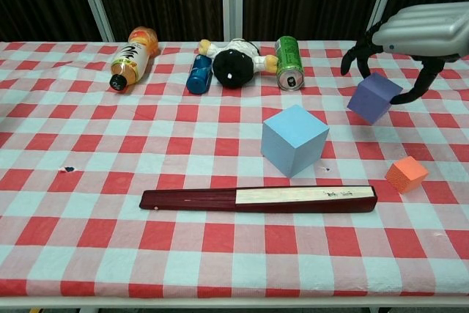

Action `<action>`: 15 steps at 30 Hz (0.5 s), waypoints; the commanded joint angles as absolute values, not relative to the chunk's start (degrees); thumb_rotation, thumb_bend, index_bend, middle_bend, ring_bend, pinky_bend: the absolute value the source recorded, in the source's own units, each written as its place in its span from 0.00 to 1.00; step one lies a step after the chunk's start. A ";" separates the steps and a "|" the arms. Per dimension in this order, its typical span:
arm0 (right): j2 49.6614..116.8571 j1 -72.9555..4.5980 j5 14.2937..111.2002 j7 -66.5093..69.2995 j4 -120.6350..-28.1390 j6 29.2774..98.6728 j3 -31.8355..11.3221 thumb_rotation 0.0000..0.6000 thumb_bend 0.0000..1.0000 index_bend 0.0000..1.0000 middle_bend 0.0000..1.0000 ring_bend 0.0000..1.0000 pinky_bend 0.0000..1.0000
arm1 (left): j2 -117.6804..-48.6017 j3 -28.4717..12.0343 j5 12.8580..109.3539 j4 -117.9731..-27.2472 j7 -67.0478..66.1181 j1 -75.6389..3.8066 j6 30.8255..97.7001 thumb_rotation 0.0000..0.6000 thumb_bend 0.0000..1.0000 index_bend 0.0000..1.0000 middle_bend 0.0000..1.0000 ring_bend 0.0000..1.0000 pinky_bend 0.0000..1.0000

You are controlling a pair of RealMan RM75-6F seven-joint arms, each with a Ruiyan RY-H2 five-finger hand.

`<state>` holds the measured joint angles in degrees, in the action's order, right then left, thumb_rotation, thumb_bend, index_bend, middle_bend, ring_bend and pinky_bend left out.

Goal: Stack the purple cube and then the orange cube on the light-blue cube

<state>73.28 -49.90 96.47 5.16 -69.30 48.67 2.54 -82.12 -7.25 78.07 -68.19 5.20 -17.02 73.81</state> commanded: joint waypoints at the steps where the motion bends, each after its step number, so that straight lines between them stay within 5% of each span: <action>1: 67.72 -50.63 91.09 -0.32 -79.49 48.17 -1.94 1.00 0.17 0.24 0.49 0.18 0.17 | -82.12 -7.22 78.09 -68.22 5.23 -17.04 73.75 1.00 0.09 0.21 0.18 0.13 0.24; 8: 61.94 -51.98 79.37 -14.80 -97.61 44.10 -6.75 1.00 0.17 0.24 0.50 0.19 0.17 | -82.28 -7.16 77.96 -67.82 5.90 -17.06 73.29 1.00 0.09 0.21 0.18 0.13 0.24; 15: 61.43 -54.82 67.05 -25.83 -104.08 40.12 -6.78 1.00 0.17 0.24 0.50 0.19 0.14 | -82.49 -7.07 78.12 -67.47 6.20 -17.09 73.22 1.00 0.09 0.21 0.18 0.13 0.24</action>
<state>62.14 -53.19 71.53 -21.72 -101.44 42.22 -6.27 -82.46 -7.07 78.13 -67.52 6.15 -17.10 73.23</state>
